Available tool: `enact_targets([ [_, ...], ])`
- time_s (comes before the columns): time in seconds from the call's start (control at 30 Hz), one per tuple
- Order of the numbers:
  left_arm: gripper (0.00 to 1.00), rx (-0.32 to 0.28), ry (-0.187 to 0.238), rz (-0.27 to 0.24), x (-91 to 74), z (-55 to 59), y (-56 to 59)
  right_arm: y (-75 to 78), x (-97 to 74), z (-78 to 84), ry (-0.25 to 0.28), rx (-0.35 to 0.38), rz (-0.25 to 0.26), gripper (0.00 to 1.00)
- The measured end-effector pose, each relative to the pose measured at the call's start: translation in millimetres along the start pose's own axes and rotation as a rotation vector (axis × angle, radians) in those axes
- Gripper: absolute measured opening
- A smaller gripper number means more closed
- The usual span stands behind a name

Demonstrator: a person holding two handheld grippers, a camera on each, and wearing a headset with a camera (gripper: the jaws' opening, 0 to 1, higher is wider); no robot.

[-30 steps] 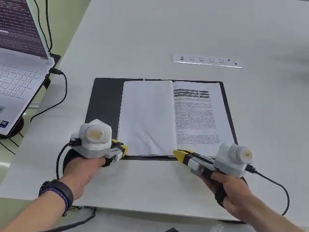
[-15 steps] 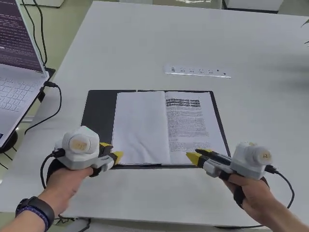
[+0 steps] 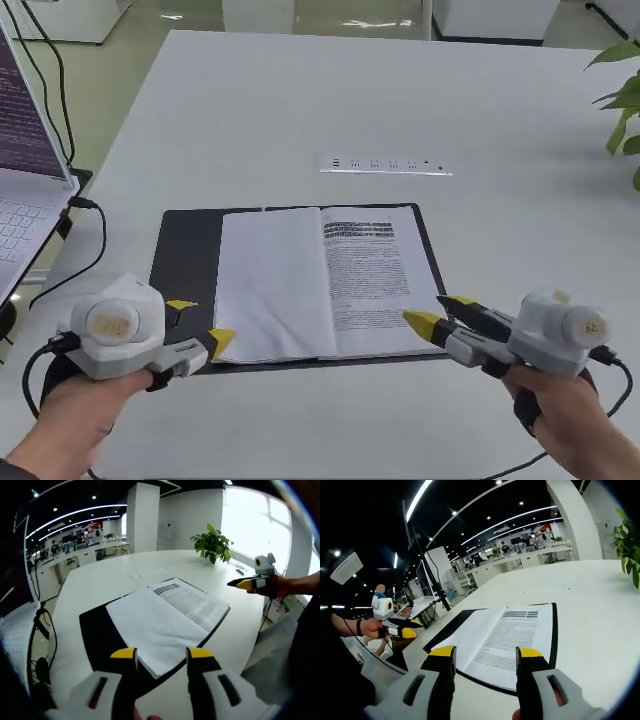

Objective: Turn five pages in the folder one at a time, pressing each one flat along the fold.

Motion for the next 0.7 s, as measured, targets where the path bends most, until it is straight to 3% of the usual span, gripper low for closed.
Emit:
enact_targets([
  [0.13,0.44,-0.036,0.021,-0.030,-13.8,-4.9,-4.5,1.3,-12.7,0.3,-0.003,-0.001,0.017,0.55],
  [0.2,0.47,-0.022,0.024,-0.039,-20.6,-6.8,-3.4,1.9,-19.7,0.7,-0.008,-0.014,0.035,0.57],
  [0.27,0.51,-0.021,0.026,-0.038,-25.9,-8.3,-1.8,0.5,-26.8,-0.4,-0.011,-0.020,0.047,0.59],
  [0.37,0.56,-0.060,0.065,-0.019,-33.7,-11.3,2.3,-0.6,-35.4,-2.3,0.013,-0.001,0.063,0.62],
  [0.53,0.65,-0.066,0.069,-0.012,-45.4,-9.6,10.2,-6.6,-44.8,8.1,0.002,0.006,0.080,0.68],
  [0.7,0.69,-0.090,0.061,-0.018,-54.2,-0.4,16.5,-13.7,-52.0,16.1,-0.017,0.005,0.081,0.74],
])
Point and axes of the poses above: the centre of the closed fingertips' face, and the gripper's own axes: x roughly forward along the fingers, y roughly to its right, z roughly out of its underside, the point moved 6 cm from there along -x, roughly backward along the fingers, and after that the axes turned 8 degrees about y, right-handed, at the moved point
